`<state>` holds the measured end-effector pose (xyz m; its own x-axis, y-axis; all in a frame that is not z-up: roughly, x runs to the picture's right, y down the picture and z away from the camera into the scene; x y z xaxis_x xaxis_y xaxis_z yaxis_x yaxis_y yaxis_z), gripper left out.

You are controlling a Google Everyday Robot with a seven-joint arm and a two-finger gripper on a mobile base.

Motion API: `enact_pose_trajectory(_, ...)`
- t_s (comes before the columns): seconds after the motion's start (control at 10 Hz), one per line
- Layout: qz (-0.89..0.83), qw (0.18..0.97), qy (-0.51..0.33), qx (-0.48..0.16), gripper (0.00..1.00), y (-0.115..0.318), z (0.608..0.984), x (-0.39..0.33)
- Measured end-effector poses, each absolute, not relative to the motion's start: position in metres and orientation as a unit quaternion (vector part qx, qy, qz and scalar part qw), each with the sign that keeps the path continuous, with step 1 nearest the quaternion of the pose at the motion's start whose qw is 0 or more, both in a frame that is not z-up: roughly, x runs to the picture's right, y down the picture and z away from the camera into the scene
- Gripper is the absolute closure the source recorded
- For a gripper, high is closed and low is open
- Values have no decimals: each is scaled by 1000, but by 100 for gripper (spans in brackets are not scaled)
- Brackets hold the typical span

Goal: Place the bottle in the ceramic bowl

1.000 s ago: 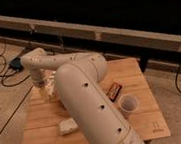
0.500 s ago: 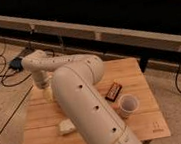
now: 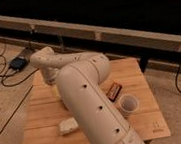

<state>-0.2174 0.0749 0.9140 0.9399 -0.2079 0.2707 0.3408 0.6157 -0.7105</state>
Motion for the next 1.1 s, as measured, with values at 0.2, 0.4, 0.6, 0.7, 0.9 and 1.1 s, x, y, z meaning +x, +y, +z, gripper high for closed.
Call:
enact_pose_trajectory(0.2, -135, 898, -61, -415, 20, 72, 916, -195)
enact_pose_trajectory(0.4, -120, 899, -61, -417, 20, 69, 914, -188)
enact_pose_trajectory(0.6, -113, 900, -79, -413, 20, 60, 907, -195)
enact_pose_trajectory(0.7, -114, 902, -86, -408, 20, 57, 906, -199)
enact_pose_trajectory(0.9, -117, 908, -96, -391, 20, 46, 910, -202)
enact_pose_trajectory(1.1, -123, 918, -105, -363, 20, 31, 920, -204)
